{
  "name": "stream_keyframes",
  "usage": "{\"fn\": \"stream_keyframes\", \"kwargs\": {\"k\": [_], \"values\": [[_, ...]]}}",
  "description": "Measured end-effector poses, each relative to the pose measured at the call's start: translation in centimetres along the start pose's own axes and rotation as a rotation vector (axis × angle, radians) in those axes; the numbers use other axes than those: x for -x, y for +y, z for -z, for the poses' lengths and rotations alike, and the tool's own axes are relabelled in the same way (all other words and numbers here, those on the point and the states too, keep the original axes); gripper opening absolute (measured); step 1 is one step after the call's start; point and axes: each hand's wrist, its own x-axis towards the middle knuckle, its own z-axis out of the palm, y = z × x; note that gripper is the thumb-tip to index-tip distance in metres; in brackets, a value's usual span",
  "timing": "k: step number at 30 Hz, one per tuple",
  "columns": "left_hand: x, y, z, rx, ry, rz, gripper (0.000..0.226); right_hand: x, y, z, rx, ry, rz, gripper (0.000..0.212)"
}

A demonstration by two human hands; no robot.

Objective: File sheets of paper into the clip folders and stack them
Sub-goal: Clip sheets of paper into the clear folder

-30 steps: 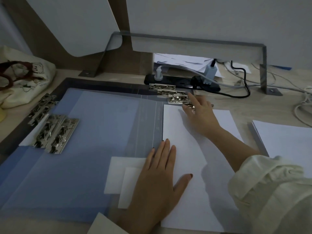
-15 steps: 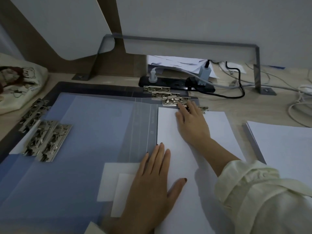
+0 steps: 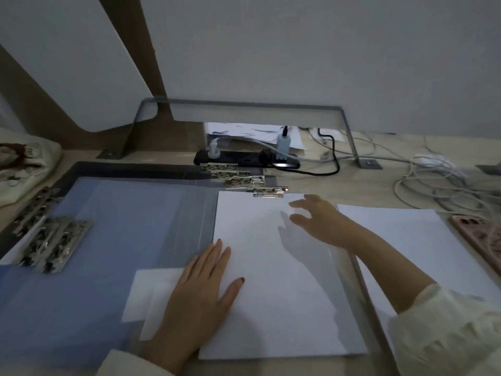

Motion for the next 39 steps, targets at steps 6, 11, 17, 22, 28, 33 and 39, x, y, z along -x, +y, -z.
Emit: {"fn": "stream_keyframes", "kwargs": {"k": [6,11,17,22,28,33,39], "values": [[1.4,5.0,3.2,0.138,-0.087,0.043,0.099,8.1,6.6,2.7,-0.021,0.105,-0.121,0.035],[2.2,13.5,2.5,1.063,-0.28,0.06,0.029,10.8,10.0,0.8,0.154,0.286,-0.185,0.038],[-0.1,19.8,-0.8,1.271,-0.546,0.279,0.042,11.2,10.7,-1.2,0.186,0.311,-0.193,0.036],[-1.6,20.8,-0.9,1.446,-0.556,0.415,0.036,11.2,10.6,-1.2,0.145,0.317,-0.18,0.043],[-1.2,21.3,-0.2,1.406,-0.585,0.404,0.026,11.2,9.7,-1.4,0.202,0.289,-0.166,0.051],[-0.5,20.4,-1.9,1.571,-0.51,0.408,0.017,11.1,9.1,-2.1,0.284,0.308,-0.175,0.053],[0.1,19.6,-2.7,1.679,-0.52,0.353,0.023,10.6,8.4,-2.3,0.325,0.34,-0.222,0.055]]}}
